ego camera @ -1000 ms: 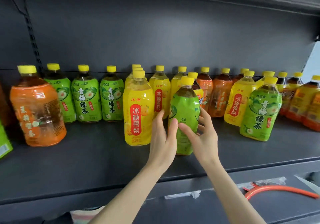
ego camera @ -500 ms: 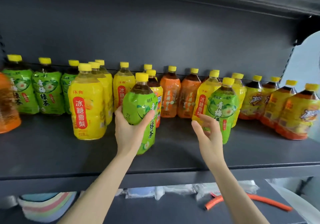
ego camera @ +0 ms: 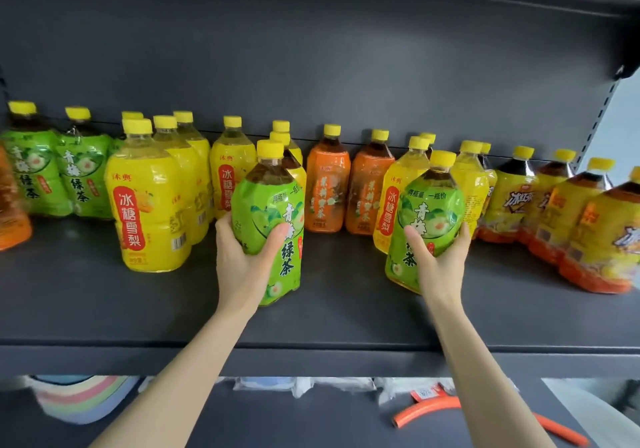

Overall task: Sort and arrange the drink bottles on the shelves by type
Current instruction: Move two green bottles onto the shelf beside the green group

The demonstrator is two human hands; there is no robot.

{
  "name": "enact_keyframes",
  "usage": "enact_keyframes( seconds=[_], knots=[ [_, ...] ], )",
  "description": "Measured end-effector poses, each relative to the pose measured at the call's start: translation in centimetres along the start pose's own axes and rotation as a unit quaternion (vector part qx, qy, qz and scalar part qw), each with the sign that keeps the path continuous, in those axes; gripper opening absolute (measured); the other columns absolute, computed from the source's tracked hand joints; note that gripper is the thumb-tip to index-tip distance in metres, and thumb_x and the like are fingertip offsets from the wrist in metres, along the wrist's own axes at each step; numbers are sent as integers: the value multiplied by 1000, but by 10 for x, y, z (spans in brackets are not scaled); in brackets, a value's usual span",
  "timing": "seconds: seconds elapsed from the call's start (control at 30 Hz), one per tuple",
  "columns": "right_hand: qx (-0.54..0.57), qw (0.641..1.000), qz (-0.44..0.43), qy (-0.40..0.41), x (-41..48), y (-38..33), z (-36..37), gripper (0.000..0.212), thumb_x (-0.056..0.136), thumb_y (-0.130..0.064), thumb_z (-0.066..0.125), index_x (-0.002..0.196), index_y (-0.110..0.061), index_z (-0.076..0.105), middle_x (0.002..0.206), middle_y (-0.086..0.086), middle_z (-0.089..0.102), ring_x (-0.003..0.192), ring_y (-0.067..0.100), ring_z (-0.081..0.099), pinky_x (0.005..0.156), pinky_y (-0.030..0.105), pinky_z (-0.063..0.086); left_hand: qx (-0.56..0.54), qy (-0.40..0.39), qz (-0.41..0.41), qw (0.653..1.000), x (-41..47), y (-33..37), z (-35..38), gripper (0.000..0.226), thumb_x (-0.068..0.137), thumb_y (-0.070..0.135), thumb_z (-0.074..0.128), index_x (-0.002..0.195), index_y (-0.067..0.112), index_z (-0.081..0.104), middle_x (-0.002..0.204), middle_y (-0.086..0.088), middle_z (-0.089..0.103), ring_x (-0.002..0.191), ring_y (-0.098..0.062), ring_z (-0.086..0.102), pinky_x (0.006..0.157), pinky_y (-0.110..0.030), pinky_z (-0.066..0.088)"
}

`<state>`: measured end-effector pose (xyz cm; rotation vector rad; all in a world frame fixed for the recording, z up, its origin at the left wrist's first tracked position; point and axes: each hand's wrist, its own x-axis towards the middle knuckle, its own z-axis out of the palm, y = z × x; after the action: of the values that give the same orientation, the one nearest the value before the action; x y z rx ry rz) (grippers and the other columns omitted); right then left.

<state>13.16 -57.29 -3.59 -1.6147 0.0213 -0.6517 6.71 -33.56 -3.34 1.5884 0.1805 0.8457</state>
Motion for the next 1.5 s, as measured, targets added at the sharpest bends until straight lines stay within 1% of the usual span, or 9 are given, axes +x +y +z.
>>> enact_keyframes(
  seconds=[0.13, 0.37, 0.47, 0.67, 0.8, 1.1, 1.2, 1.33, 1.5],
  knots=[
    [-7, 1000, -1, 10, 1, -5, -2, 88, 56, -62, 75, 129, -25, 43, 133, 5, 50, 123, 26, 49, 103, 50, 44, 3, -8, -3, 1000, -2, 2, 0, 87, 59, 72, 58, 133, 30, 36, 126, 6, 54, 113, -14, 54, 94, -39, 49],
    [61, 996, -18, -59, -39, -26, -2, 72, 71, -47, 77, 131, -22, 44, 121, -3, 59, 108, 13, 59, 85, 28, 49, -66, 9, 5, 998, -17, 16, -11, 74, 69, 69, 54, 133, 37, 37, 120, 20, 52, 111, -3, 53, 97, -37, 47],
    [88, 991, -17, -103, -66, -40, 9, 73, 68, -55, 73, 129, -23, 48, 117, -6, 64, 105, 11, 63, 88, 35, 53, -98, 3, 3, 995, -26, 22, -31, 72, 73, 63, 54, 137, 34, 38, 117, 29, 51, 107, 6, 52, 96, -34, 46],
    [148, 972, -17, -180, -126, -76, 56, 43, 72, -48, 67, 111, -35, 55, 100, -18, 71, 93, 1, 67, 73, 21, 54, -129, -5, -4, 992, -28, 34, -102, 56, 75, 59, 52, 126, 35, 47, 117, 10, 62, 105, -9, 61, 80, -26, 49],
    [167, 967, -13, -192, -172, -93, 104, 56, 67, -56, 69, 115, -30, 57, 103, -14, 72, 95, 5, 68, 81, 32, 55, -115, 16, -1, 993, -17, 33, -169, 50, 77, 58, 50, 117, 30, 52, 111, 8, 65, 100, -9, 63, 78, -28, 49],
    [158, 975, -18, -157, -265, -125, 219, 35, 77, -42, 70, 106, -25, 60, 97, -10, 71, 85, 0, 67, 68, 16, 51, -81, -27, 23, 996, 41, 18, -305, 36, 82, 56, 54, 113, 39, 51, 111, 18, 62, 97, 7, 60, 75, -12, 46],
    [147, 979, -17, -140, -277, -127, 240, 31, 83, -37, 69, 108, -22, 59, 98, -8, 71, 81, -4, 66, 65, 12, 51, -77, -47, 19, 996, 63, 10, -321, 45, 81, 55, 52, 120, 33, 48, 113, 18, 60, 98, 7, 58, 71, -8, 46],
    [137, 983, -29, -122, -276, -130, 261, 39, 78, -42, 70, 107, -18, 60, 96, -9, 70, 77, -8, 64, 62, 6, 46, -62, -74, 16, 995, 93, -6, -321, 49, 83, 55, 55, 123, 28, 48, 116, 13, 59, 105, -2, 57, 83, -22, 45],
    [141, 985, -34, -95, -262, -125, 272, 57, 61, -57, 66, 105, -21, 62, 94, -9, 72, 82, 1, 68, 65, 14, 51, -55, -107, 24, 992, 119, -26, -306, 54, 83, 53, 50, 127, 23, 46, 118, 11, 58, 106, 1, 54, 85, -21, 44]
  ],
)
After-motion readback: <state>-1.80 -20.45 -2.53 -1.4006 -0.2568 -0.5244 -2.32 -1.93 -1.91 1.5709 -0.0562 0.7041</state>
